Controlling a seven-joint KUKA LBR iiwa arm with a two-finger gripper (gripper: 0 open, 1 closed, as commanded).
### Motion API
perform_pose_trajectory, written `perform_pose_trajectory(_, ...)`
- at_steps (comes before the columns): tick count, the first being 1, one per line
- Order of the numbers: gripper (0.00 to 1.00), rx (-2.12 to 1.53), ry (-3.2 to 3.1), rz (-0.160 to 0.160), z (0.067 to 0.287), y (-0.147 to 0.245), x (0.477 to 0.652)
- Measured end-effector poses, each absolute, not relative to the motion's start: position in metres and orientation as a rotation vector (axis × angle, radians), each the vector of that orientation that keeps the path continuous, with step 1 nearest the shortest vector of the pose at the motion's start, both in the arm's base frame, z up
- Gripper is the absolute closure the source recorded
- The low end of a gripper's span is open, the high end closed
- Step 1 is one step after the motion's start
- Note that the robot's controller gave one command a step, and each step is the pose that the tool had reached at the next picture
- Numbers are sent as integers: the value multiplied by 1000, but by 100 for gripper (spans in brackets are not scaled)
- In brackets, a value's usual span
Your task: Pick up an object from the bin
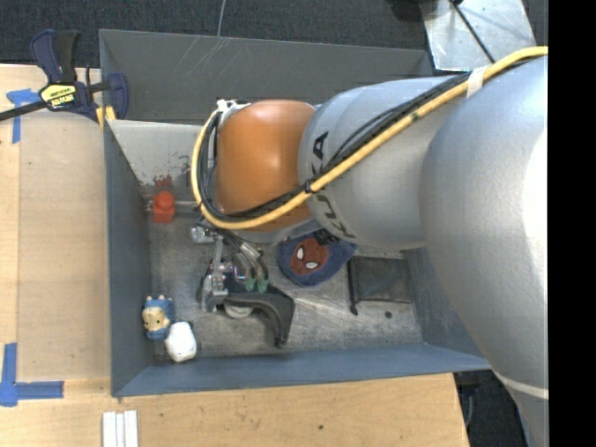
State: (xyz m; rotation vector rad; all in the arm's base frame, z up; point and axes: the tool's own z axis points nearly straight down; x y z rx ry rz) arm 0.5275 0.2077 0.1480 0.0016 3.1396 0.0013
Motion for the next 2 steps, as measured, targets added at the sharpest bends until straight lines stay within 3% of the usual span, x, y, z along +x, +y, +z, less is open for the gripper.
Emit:
perform_pose_trajectory(1, 0, -126, 3119, 12, 91, 170, 522)
perform_pose_trajectory(2, 100, -122, 3122, 12, 89, 170, 521)
